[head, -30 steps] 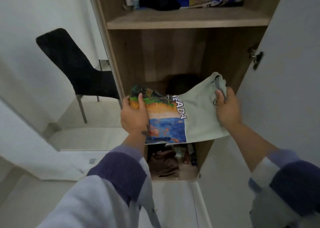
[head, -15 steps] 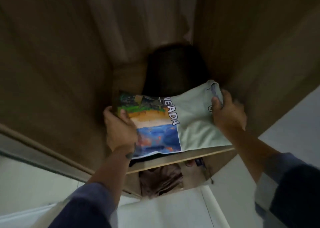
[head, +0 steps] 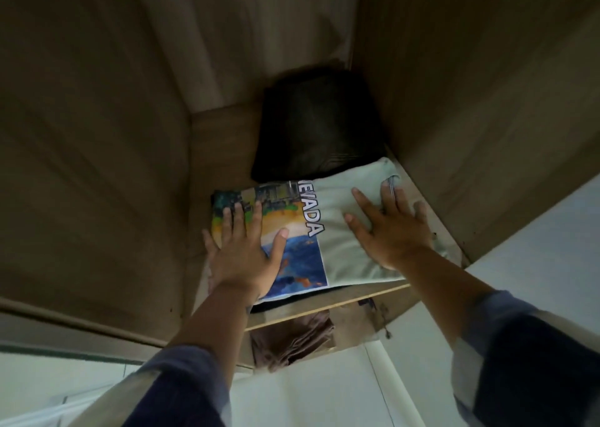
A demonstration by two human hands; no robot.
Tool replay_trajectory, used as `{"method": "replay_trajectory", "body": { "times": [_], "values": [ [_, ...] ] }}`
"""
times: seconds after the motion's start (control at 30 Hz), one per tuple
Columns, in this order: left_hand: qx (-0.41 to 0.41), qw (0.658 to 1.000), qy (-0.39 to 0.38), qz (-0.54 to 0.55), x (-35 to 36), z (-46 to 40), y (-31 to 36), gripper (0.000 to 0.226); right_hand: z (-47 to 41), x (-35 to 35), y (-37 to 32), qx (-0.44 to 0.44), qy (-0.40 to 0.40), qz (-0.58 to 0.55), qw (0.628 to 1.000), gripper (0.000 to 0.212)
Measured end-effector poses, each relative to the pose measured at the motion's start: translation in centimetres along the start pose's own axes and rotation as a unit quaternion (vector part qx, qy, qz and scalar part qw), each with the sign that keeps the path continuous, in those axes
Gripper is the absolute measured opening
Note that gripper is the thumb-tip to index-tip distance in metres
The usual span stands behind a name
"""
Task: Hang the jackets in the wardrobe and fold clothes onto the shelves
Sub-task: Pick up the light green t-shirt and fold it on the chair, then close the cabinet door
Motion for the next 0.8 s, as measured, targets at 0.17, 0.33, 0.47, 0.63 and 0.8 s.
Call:
{"method": "replay_trajectory", "body": {
  "times": [0.17, 0.33, 0.47, 0.63, 0.8],
  "values": [
    [0.016, 0.997, 0.021, -0.066, -4.4, 2.4, 1.4, 0.077, 3.3, -4.1, -1.1, -0.029, 0.040, 0.059, 0.997, 0.064],
    [0.025, 0.996, 0.061, -0.068, -10.3, 7.8, 2.5, 0.076, 9.8, -9.0, -1.3, -0.051, 0.098, 0.058, 0.992, 0.064],
    [0.031, 0.993, 0.096, -0.057, -15.6, 15.4, 3.8, 0.073, 17.9, -13.9, -0.9, -0.040, 0.109, 0.034, 0.993, 0.057],
    [0.033, 0.990, 0.132, -0.046, -23.4, 25.8, 5.9, 0.073, 29.6, -21.0, 1.0, -0.042, 0.156, 0.040, 0.986, 0.055],
    [0.057, 0.975, 0.213, -0.027, -33.0, 35.0, 8.8, 0.076, 40.0, -30.8, 3.9, -0.029, 0.234, 0.071, 0.969, 0.057]
  ]
}}
Point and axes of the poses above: each hand's wrist, its own z-axis away from the middle knuckle, its own x-axis out of the palm, y = z × x, the point moved 6 cm from there along -z, towards the middle knuckle, and after that the axes turned 5 degrees about -x, right-handed, at the moved point
